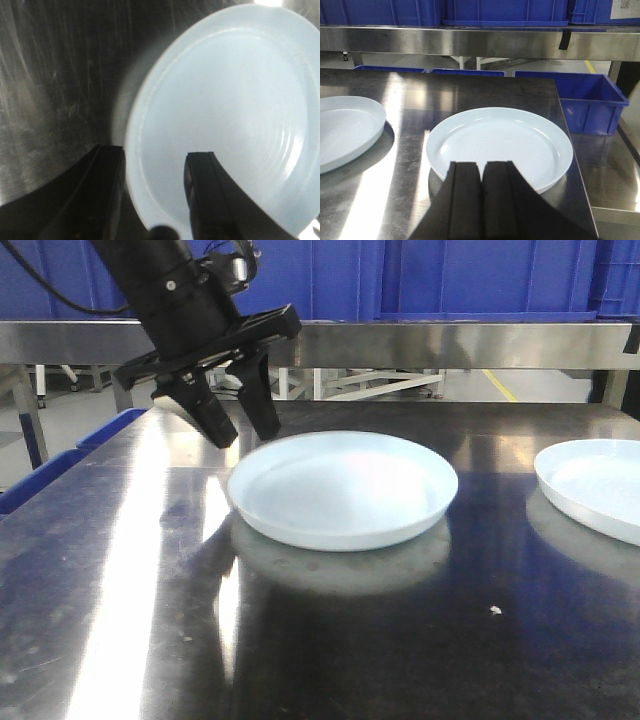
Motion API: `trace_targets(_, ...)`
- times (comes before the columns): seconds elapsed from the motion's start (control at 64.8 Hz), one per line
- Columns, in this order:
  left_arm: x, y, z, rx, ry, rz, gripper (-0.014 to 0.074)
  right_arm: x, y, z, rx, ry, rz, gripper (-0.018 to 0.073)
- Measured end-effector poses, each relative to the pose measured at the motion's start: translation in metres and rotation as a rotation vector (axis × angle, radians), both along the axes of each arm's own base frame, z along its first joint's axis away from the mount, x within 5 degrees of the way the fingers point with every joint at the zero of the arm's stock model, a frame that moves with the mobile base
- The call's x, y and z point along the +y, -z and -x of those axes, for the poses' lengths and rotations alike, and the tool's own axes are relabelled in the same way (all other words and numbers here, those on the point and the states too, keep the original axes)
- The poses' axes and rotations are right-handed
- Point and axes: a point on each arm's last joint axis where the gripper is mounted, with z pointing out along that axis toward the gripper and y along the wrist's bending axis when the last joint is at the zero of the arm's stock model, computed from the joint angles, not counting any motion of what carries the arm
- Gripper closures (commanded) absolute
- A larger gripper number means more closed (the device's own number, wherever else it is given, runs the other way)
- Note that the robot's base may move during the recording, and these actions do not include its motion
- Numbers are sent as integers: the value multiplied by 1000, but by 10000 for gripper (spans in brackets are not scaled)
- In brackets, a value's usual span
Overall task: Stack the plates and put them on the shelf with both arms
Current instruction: 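Open the left gripper to release the plate and raise the arm away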
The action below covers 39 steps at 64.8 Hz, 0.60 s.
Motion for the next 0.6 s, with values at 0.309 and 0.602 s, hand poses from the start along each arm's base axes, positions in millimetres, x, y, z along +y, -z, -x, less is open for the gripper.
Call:
trace_targets(0.309,14,-49,39,-332,-3,-5,444,0,0,0,0,0,0,510)
trace_targets(0.602,62,-62,107,-697,-75,59,514,0,0,0,0,0,0,510)
